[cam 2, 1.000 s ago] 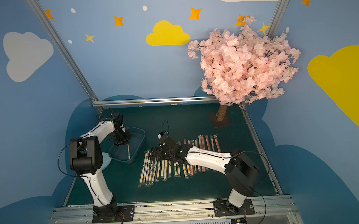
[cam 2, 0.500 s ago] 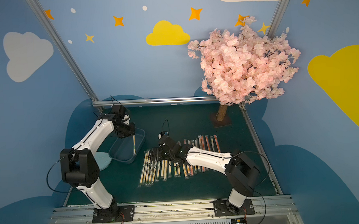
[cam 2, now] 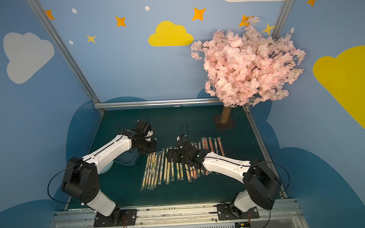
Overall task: Take the paired disposable chopsticks out of the storage box
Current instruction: Place the paired disposable chopsticks at the center of the board.
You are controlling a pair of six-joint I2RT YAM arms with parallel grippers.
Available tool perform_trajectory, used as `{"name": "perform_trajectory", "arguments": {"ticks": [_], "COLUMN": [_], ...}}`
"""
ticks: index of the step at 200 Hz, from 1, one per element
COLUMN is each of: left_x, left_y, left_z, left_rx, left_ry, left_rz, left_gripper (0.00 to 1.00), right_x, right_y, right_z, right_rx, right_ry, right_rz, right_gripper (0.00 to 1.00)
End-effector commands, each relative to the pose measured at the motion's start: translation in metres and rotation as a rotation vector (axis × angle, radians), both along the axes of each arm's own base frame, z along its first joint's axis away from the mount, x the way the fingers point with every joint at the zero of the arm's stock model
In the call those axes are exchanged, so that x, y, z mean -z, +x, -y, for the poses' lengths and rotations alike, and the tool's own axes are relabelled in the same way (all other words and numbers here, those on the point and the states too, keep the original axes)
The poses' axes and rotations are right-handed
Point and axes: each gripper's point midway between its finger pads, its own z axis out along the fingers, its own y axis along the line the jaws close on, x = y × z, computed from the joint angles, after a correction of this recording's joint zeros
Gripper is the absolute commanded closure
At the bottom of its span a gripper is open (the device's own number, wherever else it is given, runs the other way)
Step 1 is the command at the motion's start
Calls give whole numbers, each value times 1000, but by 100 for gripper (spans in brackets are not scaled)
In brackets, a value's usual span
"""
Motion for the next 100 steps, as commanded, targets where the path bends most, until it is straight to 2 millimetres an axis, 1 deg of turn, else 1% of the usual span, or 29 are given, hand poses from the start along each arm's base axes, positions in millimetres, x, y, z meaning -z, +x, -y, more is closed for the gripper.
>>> {"name": "perform_trajectory", "arguments": {"ticks": [1, 23, 49, 68, 100], "left_x": [6, 19, 34, 48, 64], "left_y": [1, -5, -9, -12, -18], "left_z": [13, 24, 32, 34, 37], "left_rx": [-24, 3, 25, 33, 44], "left_ry": [-21, 5, 38, 55, 86], "left_rz": [20, 4, 0, -19, -44], "left_gripper": [97, 97, 96, 96, 96], "right_x": [-8, -8, -7, -8, -8], "right_y": [9, 11, 14, 15, 15], "right_z": [24, 43, 59, 66, 75], "right_rx": [63, 93, 123, 136, 150], "right_ry": [-5, -16, -24, -23, -25], "right_rz": [56, 71, 67, 65, 61], "right_gripper": [5, 5, 5, 4, 4]}}
